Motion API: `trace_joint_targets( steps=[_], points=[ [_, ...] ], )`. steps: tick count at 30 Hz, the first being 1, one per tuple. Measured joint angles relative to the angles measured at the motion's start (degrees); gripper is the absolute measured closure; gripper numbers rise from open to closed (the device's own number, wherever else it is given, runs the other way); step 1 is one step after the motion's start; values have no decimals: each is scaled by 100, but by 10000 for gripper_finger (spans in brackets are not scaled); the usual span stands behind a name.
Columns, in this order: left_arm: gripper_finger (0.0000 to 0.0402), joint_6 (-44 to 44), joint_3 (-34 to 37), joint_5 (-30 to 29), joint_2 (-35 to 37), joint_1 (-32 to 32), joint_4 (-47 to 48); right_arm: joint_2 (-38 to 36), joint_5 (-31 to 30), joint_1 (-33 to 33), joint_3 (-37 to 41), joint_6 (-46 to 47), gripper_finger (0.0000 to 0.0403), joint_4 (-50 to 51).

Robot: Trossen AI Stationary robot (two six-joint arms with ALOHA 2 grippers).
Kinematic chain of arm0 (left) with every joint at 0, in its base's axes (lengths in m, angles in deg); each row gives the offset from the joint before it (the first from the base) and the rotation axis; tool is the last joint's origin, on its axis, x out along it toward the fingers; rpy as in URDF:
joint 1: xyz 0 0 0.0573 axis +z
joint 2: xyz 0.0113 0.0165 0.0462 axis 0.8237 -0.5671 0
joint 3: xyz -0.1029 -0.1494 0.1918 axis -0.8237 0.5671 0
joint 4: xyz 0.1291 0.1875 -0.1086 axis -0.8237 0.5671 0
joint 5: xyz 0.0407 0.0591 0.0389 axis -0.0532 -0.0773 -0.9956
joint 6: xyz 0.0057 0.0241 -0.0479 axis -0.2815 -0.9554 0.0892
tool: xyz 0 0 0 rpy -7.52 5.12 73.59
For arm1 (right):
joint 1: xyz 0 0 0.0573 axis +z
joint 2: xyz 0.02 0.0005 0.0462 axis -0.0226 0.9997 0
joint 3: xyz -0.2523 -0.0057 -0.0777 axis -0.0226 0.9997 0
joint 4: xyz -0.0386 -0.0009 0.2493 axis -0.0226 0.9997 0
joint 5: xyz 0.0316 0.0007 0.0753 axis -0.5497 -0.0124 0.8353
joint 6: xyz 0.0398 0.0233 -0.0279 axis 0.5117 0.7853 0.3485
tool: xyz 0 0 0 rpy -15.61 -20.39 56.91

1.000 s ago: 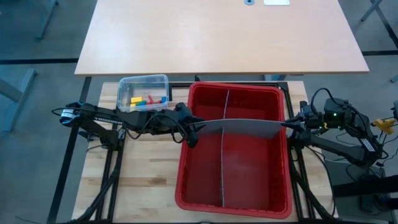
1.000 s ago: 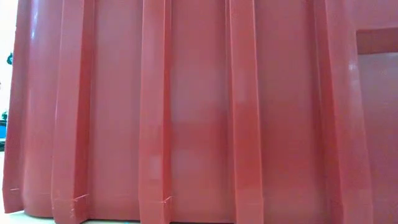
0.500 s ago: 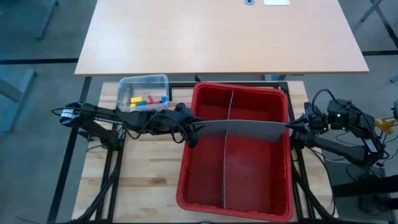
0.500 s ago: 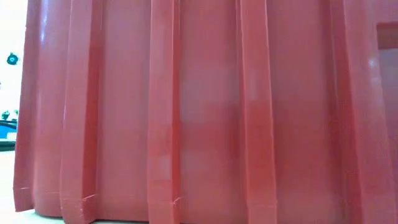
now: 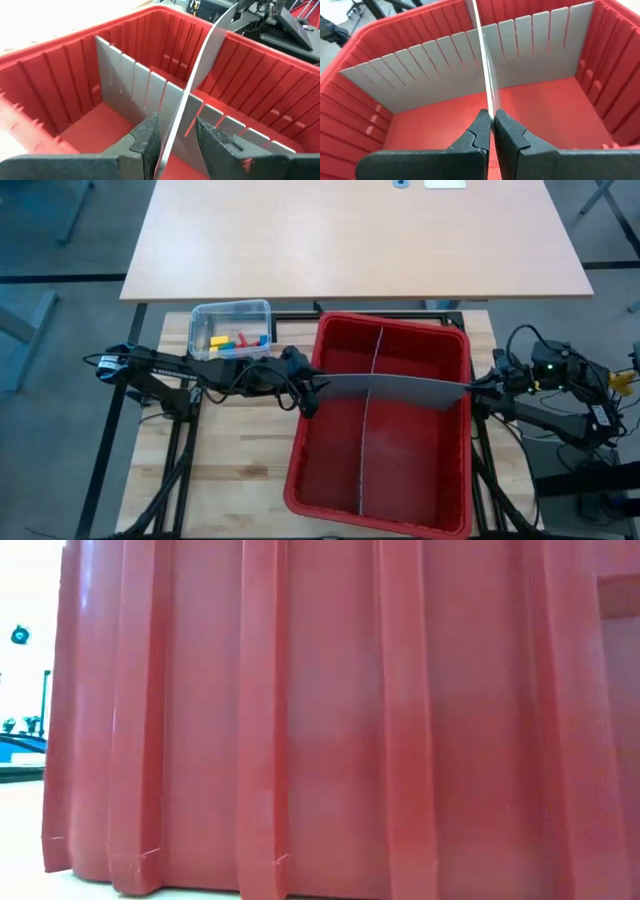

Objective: Sort blocks
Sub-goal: Insert the bin divider into the red bin

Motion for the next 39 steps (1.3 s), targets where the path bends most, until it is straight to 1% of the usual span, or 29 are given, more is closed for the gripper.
trace_joint_targets(
  steps=[3, 7, 12, 15, 19, 22, 29, 39],
  points=[
    [297, 2, 0, -2, 0, 0, 20, 0, 29, 0, -165, 15, 403, 236],
    [302, 1, 0, -7, 0, 11, 20, 0, 57, 0, -305, 119, 403, 275],
    [302, 2, 0, -9, 0, 11, 22, 0, 327, 0, -308, 276, 403, 242],
    [298, 14, 0, -9, 0, 11, 22, 0, 595, 0, -270, 371, 403, 228],
    [296, 49, 0, -9, 0, 11, 20, 0, 755, 0, -259, 444, 403, 240],
    [298, 97, 0, -9, 0, 11, 20, 0, 759, 0, -271, 440, 403, 333],
    [295, 146, 0, -5, 0, 11, 19, 0, 701, 0, -272, 301, 403, 1020],
    [295, 146, 0, -4, 0, 11, 42, -5, 646, 2, -274, 240, 403, 995]
  ],
)
